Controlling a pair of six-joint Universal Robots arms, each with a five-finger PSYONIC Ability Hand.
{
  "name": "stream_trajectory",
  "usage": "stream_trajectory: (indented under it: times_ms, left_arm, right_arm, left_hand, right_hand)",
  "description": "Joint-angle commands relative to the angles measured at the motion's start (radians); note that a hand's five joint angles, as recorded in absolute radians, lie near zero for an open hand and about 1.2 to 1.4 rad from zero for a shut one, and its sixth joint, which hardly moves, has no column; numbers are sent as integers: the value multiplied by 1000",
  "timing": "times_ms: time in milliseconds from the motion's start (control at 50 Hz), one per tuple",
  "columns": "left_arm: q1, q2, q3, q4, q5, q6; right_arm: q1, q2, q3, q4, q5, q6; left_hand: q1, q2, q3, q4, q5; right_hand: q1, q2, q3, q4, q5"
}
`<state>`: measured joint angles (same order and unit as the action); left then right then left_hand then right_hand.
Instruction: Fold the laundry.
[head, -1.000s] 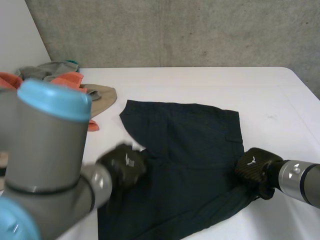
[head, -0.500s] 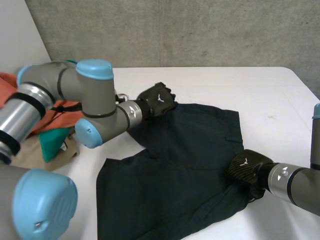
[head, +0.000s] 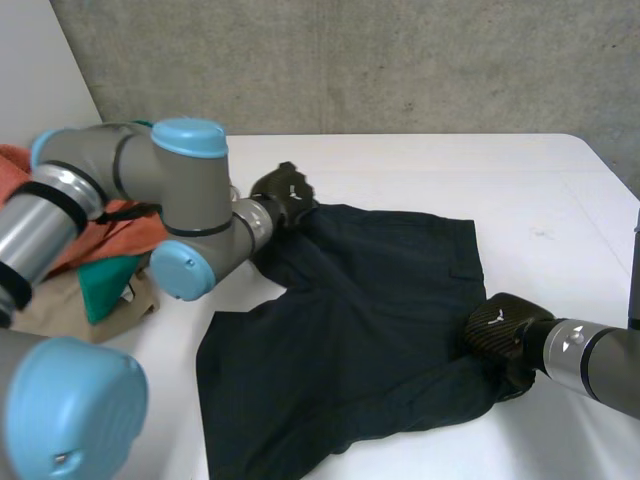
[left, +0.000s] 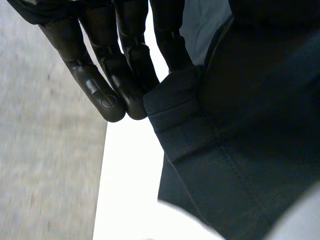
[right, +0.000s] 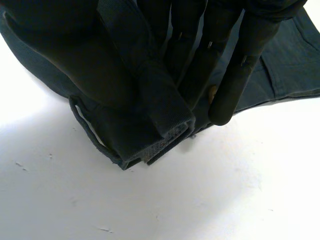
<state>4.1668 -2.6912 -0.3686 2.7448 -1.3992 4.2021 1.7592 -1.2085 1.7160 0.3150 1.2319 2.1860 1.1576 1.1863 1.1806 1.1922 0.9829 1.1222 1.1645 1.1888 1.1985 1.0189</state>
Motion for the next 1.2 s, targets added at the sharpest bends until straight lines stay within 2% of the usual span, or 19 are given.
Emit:
stream_trajectory:
  times_ms: [20,120,200,240,260,280,320,340,440,500,600,680,820,940,1040,1120,1180,1200]
  left_arm:
    - [36,218,-330,7,-106,-11]
    - [64,306,-510,76,-147,-56]
    - [70,301,-556,53,-219,-115]
    - [70,301,-561,26,-242,-148]
    - [67,306,-561,6,-259,-181]
    - [67,310,-561,-5,-265,-200]
    - [67,339,-558,-17,-274,-252]
    - [70,353,-561,-17,-276,-267]
    - [98,473,-596,-27,-271,-393]
    - [116,600,-691,-43,-259,-503]
    - [99,743,-848,-86,-242,-593]
    - [35,850,-1018,-132,-241,-671]
    - [-89,967,-1246,-137,-238,-777]
    - [-195,956,-1349,-103,-256,-838]
    - [-235,867,-1340,-67,-288,-858]
    - [-249,811,-1310,-28,-319,-843]
    - [-246,781,-1284,22,-360,-821]
    - [-244,777,-1279,30,-371,-817]
  right_arm:
    - [16,-5,11,0,0,0]
    - [43,-31,19,4,0,4]
    - [65,-52,19,3,0,20]
    - [71,-60,17,1,0,27]
    - [78,-68,14,0,0,37]
    - [83,-69,11,0,0,43]
    - [94,-75,2,-2,0,64]
    - [97,-75,-1,-4,-2,73]
    - [123,-75,-29,-16,-20,150]
    - [135,-71,-55,-43,-41,218]
    - [138,-52,-122,-108,-48,389]
    - [131,3,-188,-151,-45,547]
    - [118,84,-253,-172,7,708]
    - [123,109,-250,-220,64,781]
    - [126,102,-224,-273,93,811]
    - [134,87,-204,-270,96,808]
    - [131,60,-190,-251,95,787]
    - [129,53,-187,-244,93,775]
  left_hand:
    - [239,210,216,204,239]
    - [239,210,216,204,239]
    - [222,193,199,187,222]
    - [-114,-143,-137,-149,-114]
    - [-570,-598,-593,-604,-569]
    - [-775,-803,-798,-809,-775]
    - [-978,-1007,-1001,-1013,-978]
    - [-982,-1011,-1005,-1017,-982]
    - [-982,-1011,-1005,-1017,-982]
    - [-962,-991,-985,-996,-962]
    - [-962,-990,-985,-996,-962]
    - [-962,-990,-985,-996,-962]
    - [-962,-990,-985,-996,-962]
    - [-962,-990,-985,-996,-962]
    - [-938,-967,-961,-973,-938]
    - [-757,-786,-780,-792,-757]
    - [33,5,10,-1,34]
    - [234,205,211,199,234]
  right_hand:
    - [274,232,207,198,203]
    - [274,232,207,198,203]
    - [274,232,207,198,203]
    - [274,232,207,198,203]
    - [274,232,207,198,203]
    - [274,232,207,198,203]
    - [274,232,207,198,203]
    - [274,232,207,198,203]
    - [274,232,207,198,203]
    - [274,232,207,198,203]
    - [274,232,207,198,203]
    - [274,232,207,198,203]
    - [274,232,207,198,203]
    - [274,232,207,198,203]
    - [274,232,207,198,203]
    - [274,232,207,198,203]
    - [274,232,207,198,203]
    - [274,232,207,198,203]
